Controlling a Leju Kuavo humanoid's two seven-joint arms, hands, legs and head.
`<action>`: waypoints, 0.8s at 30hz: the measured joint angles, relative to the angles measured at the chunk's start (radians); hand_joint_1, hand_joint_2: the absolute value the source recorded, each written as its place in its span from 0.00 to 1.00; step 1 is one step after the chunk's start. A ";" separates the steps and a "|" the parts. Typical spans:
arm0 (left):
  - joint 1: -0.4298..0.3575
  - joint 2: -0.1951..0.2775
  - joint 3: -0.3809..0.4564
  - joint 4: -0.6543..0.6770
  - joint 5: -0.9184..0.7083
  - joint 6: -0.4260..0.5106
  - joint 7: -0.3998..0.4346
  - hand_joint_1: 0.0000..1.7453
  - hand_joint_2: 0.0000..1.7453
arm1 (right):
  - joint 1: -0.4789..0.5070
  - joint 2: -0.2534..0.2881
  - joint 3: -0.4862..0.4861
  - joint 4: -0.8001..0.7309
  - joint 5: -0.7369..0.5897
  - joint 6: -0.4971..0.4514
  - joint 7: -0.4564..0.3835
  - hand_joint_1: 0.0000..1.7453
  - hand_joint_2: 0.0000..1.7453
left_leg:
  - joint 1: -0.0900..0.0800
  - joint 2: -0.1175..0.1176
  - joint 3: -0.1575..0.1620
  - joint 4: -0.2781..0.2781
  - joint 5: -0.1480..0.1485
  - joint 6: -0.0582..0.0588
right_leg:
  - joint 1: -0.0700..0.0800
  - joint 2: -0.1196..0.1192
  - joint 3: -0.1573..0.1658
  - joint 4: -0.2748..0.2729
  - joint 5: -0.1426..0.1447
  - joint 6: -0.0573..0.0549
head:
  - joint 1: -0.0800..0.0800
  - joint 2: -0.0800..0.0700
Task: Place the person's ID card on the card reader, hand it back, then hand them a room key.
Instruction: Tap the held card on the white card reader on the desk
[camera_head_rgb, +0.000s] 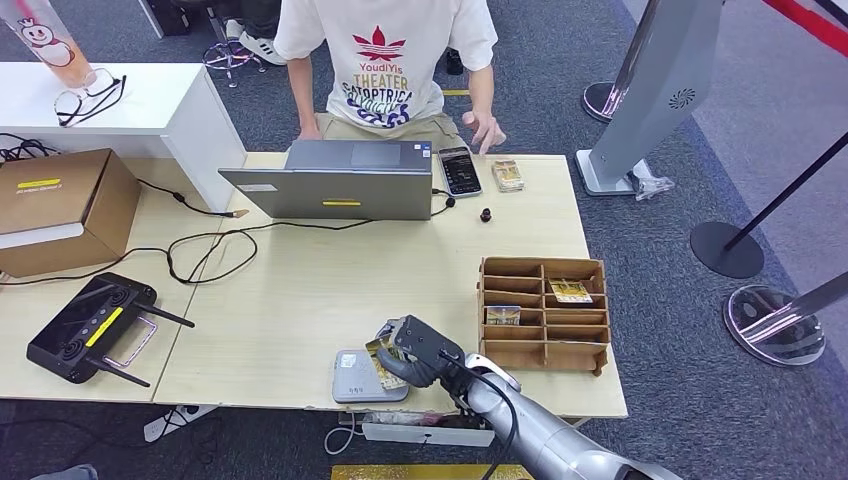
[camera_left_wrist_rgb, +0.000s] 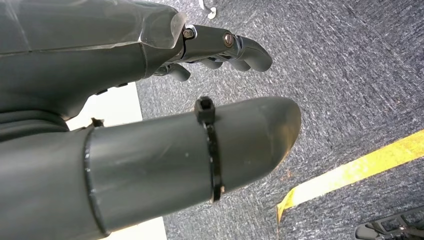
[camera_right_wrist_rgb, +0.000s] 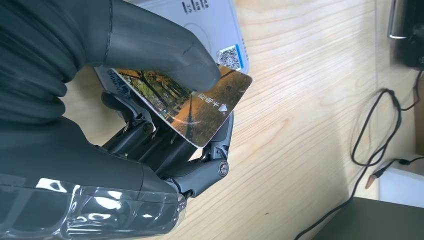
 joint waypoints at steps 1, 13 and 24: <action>0.000 0.000 0.000 0.000 -0.001 0.000 0.000 0.00 0.00 | 0.000 0.000 0.000 0.006 0.000 -0.004 0.000 1.00 1.00 | 0.000 0.000 0.000 0.000 0.000 0.000 | 0.000 0.000 0.000 0.000 0.000 0.000 | 0.000 0.000; 0.001 0.000 -0.013 0.000 -0.009 -0.001 0.000 0.00 0.00 | -0.002 0.000 -0.005 0.054 0.001 -0.025 0.000 1.00 1.00 | 0.000 0.000 0.000 0.000 0.000 0.000 | 0.000 0.000 0.000 0.000 0.000 0.000 | 0.000 0.000; 0.001 0.000 -0.015 0.000 -0.006 -0.001 0.001 0.00 0.00 | -0.008 0.001 -0.007 0.081 0.017 -0.025 0.005 1.00 1.00 | 0.000 0.000 0.000 0.000 0.000 0.000 | 0.000 0.000 0.000 0.000 0.000 0.000 | 0.000 0.000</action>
